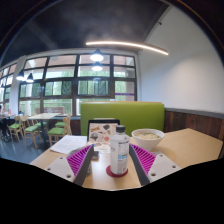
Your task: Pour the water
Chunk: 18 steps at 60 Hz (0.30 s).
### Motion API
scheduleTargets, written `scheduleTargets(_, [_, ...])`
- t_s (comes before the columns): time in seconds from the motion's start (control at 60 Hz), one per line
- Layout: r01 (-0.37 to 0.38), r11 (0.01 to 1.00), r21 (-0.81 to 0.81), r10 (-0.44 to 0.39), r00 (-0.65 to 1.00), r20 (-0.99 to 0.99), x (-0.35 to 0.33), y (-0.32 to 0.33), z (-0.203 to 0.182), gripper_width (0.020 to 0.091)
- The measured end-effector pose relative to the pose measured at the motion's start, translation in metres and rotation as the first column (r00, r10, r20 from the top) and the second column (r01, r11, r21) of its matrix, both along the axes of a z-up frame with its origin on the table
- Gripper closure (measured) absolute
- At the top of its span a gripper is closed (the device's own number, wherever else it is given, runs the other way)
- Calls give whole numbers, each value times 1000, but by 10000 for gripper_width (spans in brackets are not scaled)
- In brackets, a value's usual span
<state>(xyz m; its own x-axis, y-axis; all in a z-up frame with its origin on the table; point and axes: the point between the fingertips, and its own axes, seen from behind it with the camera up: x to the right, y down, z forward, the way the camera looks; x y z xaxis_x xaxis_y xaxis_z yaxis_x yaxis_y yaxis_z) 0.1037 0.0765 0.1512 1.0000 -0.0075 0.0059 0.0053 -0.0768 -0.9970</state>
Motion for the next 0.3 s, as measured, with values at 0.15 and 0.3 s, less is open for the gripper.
scheduleTargets(0.15, [-61, 998, -9, 61, 998, -32, -21, -77, 20, 329])
scheduleTargets(0.3, [-65, 998, 12, 66, 997, -37, -23, -151, 36, 330])
